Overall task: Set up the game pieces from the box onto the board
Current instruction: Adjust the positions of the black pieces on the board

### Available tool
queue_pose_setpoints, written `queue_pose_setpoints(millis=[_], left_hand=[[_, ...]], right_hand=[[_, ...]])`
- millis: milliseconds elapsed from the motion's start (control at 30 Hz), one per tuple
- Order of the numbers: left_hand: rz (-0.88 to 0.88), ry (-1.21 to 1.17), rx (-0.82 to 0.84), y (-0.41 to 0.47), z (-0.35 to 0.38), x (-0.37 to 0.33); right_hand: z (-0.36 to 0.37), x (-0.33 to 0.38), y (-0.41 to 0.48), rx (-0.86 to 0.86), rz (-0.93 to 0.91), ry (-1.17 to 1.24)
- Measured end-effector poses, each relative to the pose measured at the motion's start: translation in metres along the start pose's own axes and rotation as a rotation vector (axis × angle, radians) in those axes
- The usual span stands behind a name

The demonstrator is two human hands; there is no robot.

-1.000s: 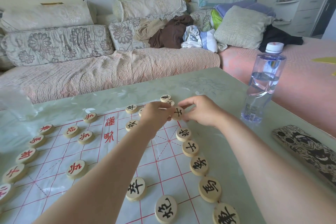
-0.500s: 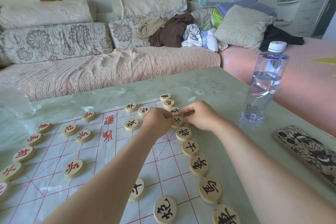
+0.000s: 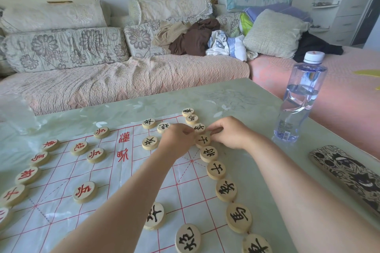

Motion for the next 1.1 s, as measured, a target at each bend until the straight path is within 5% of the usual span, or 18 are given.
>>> queue_pose_setpoints(millis=[167, 800, 1100], left_hand=[[-0.029, 0.039, -0.034, 0.014, -0.008, 0.004], [0.078, 0.255, -0.054, 0.054, -0.013, 0.012], [0.067, 0.453, 0.092, 0.087, -0.015, 0.022]], right_hand=[[-0.005, 0.003, 0.015, -0.127, -0.019, -0.072], [0.001, 0.013, 0.050, -0.170, -0.042, -0.117], [0.004, 0.031, 0.081, -0.093, -0.098, -0.085]])
Point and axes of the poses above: each hand's wrist, its own y-axis towards the middle knuckle, its own z-axis out of the palm, x = y × z, the point moved 4 cm from there along y, towards the middle knuckle, and after that the axes turned 13 degrees about z, right-handed, at the moved point
